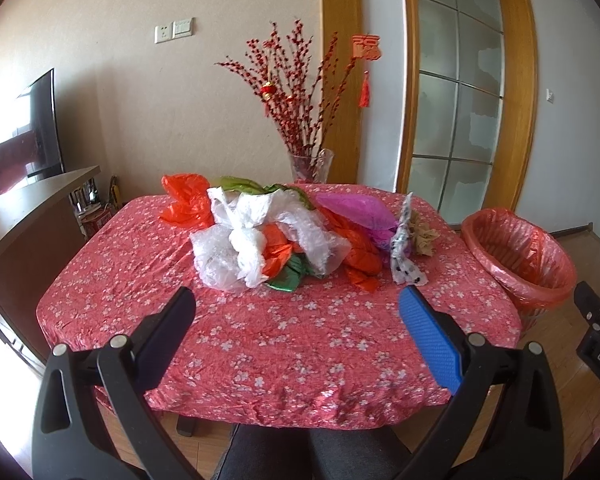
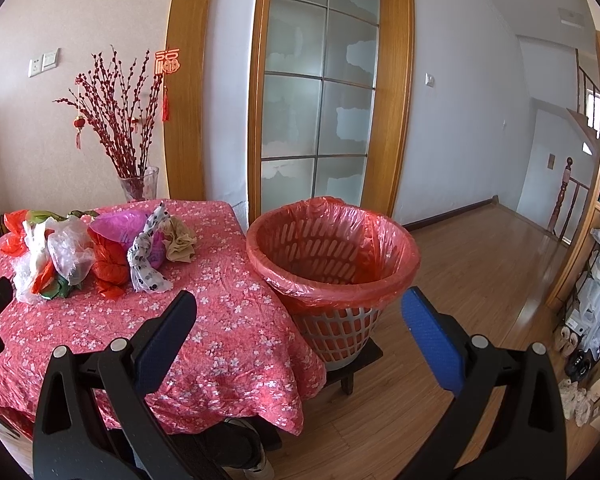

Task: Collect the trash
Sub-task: 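Grasp the black-and-white polka-dot cloth with the right tool, then grasp the white plastic bag with the left tool while the right tool holds the polka-dot cloth, then carry both items over the red basket and open both tools to drop them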

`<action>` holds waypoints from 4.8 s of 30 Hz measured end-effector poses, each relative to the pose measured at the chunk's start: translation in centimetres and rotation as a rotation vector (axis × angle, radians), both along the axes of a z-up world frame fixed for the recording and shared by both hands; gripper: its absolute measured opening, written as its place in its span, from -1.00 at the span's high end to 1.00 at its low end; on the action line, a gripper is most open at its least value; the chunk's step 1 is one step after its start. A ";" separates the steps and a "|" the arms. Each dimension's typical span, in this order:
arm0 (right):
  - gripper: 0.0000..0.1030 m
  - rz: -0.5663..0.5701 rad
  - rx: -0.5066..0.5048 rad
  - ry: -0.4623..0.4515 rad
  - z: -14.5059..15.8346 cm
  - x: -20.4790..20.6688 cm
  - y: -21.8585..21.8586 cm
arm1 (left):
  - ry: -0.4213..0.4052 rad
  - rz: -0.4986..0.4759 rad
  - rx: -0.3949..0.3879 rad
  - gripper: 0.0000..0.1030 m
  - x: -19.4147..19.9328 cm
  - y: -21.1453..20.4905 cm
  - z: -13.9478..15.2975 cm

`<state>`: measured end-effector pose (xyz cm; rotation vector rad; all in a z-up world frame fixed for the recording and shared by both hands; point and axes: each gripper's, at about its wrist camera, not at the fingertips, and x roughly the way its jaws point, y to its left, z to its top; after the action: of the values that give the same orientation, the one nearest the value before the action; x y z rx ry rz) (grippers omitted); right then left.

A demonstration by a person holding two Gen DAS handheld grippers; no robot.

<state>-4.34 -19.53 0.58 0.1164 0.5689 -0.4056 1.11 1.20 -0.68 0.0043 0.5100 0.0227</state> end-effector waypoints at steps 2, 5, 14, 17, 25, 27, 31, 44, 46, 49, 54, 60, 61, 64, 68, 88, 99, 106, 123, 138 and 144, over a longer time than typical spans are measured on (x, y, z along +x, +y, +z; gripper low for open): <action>-0.97 0.009 0.005 0.006 -0.1 0.7 -0.1 | 0.010 0.023 -0.007 -0.92 0.5 0.7 -0.3; -0.97 0.019 0.000 0.016 -0.6 1.7 0.0 | 0.027 0.062 -0.025 -0.92 1.3 2.2 -0.6; -0.97 0.174 0.050 0.054 -2.1 7.3 1.9 | 0.068 0.193 -0.045 -0.92 3.8 6.7 -2.0; -0.91 0.225 0.079 0.052 -2.2 9.6 2.9 | 0.076 0.219 -0.046 -0.92 4.6 7.8 -2.1; -0.35 0.365 0.218 0.103 -4.1 16.4 5.6 | 0.104 0.243 -0.054 -0.92 6.9 9.4 -2.9; -0.18 0.386 0.250 0.131 -4.9 17.9 6.4 | 0.109 0.233 -0.061 -0.92 7.4 9.7 -3.1; -0.01 0.406 0.260 0.158 -5.7 19.5 7.7 | 0.119 0.210 -0.093 -0.92 8.4 10.2 -3.5; 0.67 0.417 0.267 0.219 -7.7 21.4 8.3 | 0.116 0.153 -0.140 -0.92 10.1 10.7 -4.0; 0.70 0.422 0.271 0.213 -7.6 21.2 8.1 | 0.118 0.146 -0.149 -0.92 10.2 10.7 -4.0; 0.73 0.430 0.276 0.198 -7.2 20.8 7.8 | 0.113 0.131 -0.160 -0.90 10.2 10.6 -3.9; 0.74 0.432 0.299 0.173 -6.1 20.0 7.0 | 0.121 0.088 -0.180 -0.70 11.0 10.1 -3.7; 0.74 0.426 0.293 0.134 -4.7 18.9 6.3 | 0.152 0.026 -0.238 -0.45 13.5 9.5 -3.7; 0.74 0.425 0.297 0.131 -4.5 18.7 6.1 | 0.157 0.022 -0.241 -0.42 13.9 9.4 -3.7; 0.74 0.422 0.297 0.130 -4.3 18.6 5.8 | 0.183 0.014 -0.246 -0.30 15.3 9.1 -4.1; 0.74 0.421 0.296 0.138 -4.6 18.6 5.8 | 0.226 0.009 -0.236 -0.13 16.8 8.5 -4.9; 0.74 0.418 0.294 0.129 -4.0 17.5 5.3 | 0.174 -0.001 -0.210 0.56 15.2 9.6 -3.8; 0.74 0.421 0.295 0.113 -3.4 17.0 4.8 | 0.078 -0.059 -0.235 0.62 12.1 10.0 -0.6; 0.74 0.396 0.271 0.076 -2.2 16.0 3.1 | 0.038 -0.150 -0.250 0.62 11.4 7.3 1.8; 0.74 0.116 0.255 -0.024 0.4 13.7 -8.8 | 0.098 -0.512 -0.295 0.62 16.5 -7.1 2.6; 0.74 -0.013 0.294 -0.016 -1.1 14.1 -15.6 | 0.248 -0.733 -0.324 0.61 20.5 -19.1 -0.3; 0.74 -0.043 0.303 -0.029 -1.3 14.5 -17.3 | 0.273 -0.767 -0.317 0.61 21.5 -22.1 -1.0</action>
<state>10.15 -36.79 -0.69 0.4256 0.5974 -0.3570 22.59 -20.86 -1.71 -0.1083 0.7538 -0.8184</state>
